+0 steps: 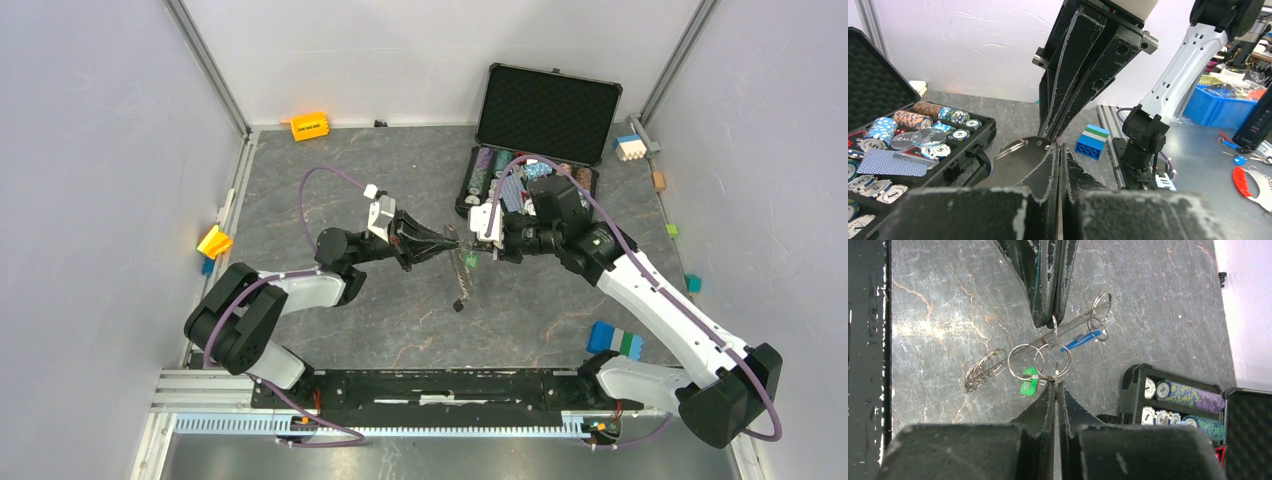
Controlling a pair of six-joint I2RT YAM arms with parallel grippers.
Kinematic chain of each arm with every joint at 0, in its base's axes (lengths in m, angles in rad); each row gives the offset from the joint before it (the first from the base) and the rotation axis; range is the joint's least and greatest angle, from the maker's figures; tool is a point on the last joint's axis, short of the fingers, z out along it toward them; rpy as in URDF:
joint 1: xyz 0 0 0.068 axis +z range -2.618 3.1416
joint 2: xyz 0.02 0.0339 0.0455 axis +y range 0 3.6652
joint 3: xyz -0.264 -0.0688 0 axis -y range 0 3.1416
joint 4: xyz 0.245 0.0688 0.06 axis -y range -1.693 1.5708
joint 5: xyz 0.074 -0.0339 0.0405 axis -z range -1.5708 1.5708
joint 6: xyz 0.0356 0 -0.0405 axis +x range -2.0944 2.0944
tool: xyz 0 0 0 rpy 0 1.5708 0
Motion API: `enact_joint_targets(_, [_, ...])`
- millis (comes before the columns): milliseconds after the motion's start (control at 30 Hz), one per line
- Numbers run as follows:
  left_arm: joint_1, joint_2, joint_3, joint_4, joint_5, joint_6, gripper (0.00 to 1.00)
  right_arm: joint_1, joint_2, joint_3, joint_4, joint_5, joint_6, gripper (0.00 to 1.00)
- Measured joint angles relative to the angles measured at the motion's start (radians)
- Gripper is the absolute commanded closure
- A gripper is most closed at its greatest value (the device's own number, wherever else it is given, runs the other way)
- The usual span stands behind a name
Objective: Put the keys on the keyring
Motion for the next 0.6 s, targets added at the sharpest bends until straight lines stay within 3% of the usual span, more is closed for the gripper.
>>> enact_joint_targets(133, [0.0,0.0,0.0,0.0,0.002,0.0,0.98,0.0,0.001,0.016,-0.043,0.001,-0.033,0.88])
enact_joint_targets(333, [-0.002,0.0,0.0,0.001,0.005,0.0,0.98,0.0,0.002,0.015,-0.081,-0.002,-0.05,0.68])
enact_joint_targets(600, [-0.002,0.0,0.0,0.001,0.021,0.0,0.98,0.0,-0.029,-0.063,-0.006,-0.027,0.019,0.67])
